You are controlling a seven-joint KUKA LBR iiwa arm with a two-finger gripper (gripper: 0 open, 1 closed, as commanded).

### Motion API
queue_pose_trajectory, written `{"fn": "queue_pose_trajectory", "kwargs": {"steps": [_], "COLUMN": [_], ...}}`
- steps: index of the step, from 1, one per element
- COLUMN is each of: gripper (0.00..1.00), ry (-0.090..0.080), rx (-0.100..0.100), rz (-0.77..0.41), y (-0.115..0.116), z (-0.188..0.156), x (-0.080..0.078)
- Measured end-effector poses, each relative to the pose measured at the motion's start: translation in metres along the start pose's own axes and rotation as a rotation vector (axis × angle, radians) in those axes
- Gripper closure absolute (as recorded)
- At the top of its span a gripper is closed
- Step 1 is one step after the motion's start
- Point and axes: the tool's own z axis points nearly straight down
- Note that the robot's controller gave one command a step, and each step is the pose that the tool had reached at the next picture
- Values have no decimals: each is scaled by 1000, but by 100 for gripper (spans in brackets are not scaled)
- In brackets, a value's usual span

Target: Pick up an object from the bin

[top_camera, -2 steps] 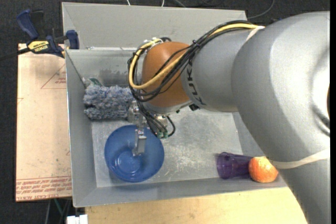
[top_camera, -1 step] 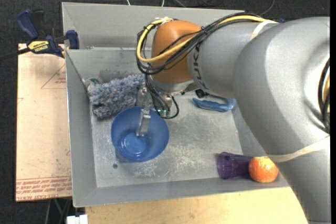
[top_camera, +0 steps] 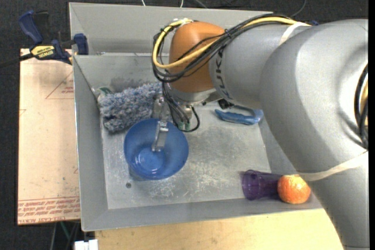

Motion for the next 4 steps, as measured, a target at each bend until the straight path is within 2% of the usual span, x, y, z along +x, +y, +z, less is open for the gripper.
{"fn": "queue_pose_trajectory", "kwargs": {"steps": [1,2,3,4], "gripper": [0,0,0,100], "ry": [16,11,27,15], "rx": [6,7,7,-2], "rz": [-23,-18,6,-278], "y": [5,26,8,31], "z": [0,0,-4,-4], "x": [-6,10,-8,19]}}
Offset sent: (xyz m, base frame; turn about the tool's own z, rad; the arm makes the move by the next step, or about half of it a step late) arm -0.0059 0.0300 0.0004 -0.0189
